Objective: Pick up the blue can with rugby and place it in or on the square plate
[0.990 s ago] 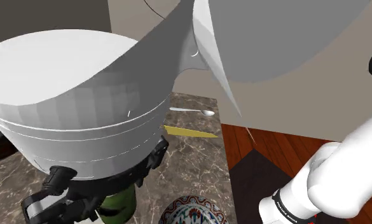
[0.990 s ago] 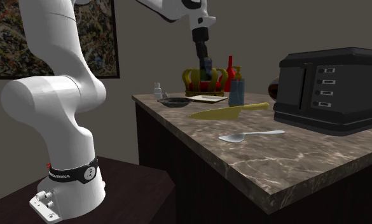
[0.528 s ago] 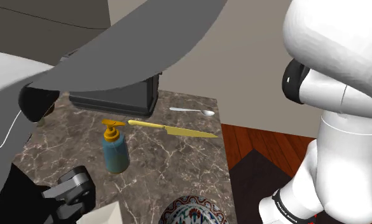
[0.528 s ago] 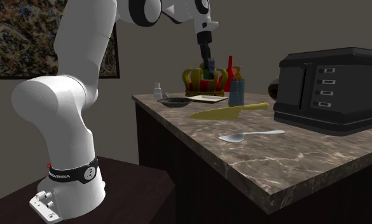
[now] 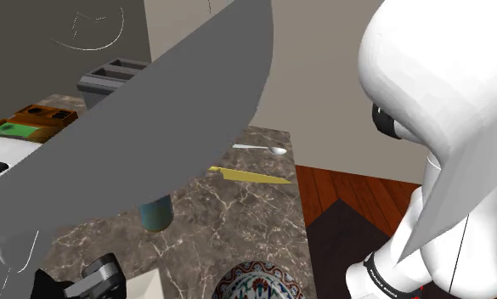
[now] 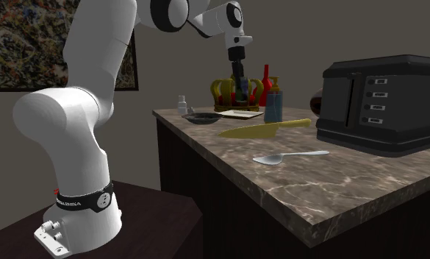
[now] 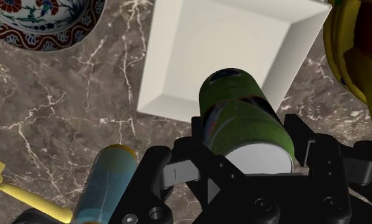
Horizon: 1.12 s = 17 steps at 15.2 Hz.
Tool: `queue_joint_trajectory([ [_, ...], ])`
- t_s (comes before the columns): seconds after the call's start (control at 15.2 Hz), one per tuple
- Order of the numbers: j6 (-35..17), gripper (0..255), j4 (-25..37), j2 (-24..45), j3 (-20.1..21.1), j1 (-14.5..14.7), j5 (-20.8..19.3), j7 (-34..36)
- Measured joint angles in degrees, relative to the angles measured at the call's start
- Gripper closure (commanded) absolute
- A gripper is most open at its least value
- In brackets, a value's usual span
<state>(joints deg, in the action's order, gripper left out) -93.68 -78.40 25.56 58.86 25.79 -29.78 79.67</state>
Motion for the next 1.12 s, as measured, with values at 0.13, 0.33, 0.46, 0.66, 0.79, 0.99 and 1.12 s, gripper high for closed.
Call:
queue_joint_trajectory([
  [0.13,-1.47,255,-1.67,-0.08,0.04,-0.54,0.01,0.32],
  [0.33,-3.79,255,-4.25,-0.10,0.04,-1.21,-0.09,0.94],
  [0.46,-5.32,255,-5.94,-0.12,0.03,-1.69,-0.19,1.30],
  [0.66,-6.94,255,-7.57,0.08,-0.11,-1.99,-0.45,1.76],
  [0.79,-7.36,255,-8.05,0.01,-0.10,-2.24,-0.44,1.75],
  [0.99,-7.47,255,-8.17,0.00,-0.09,-2.29,-0.44,1.76],
  [1.12,-7.48,0,-8.18,0.00,-0.09,-2.29,-0.44,1.76],
])
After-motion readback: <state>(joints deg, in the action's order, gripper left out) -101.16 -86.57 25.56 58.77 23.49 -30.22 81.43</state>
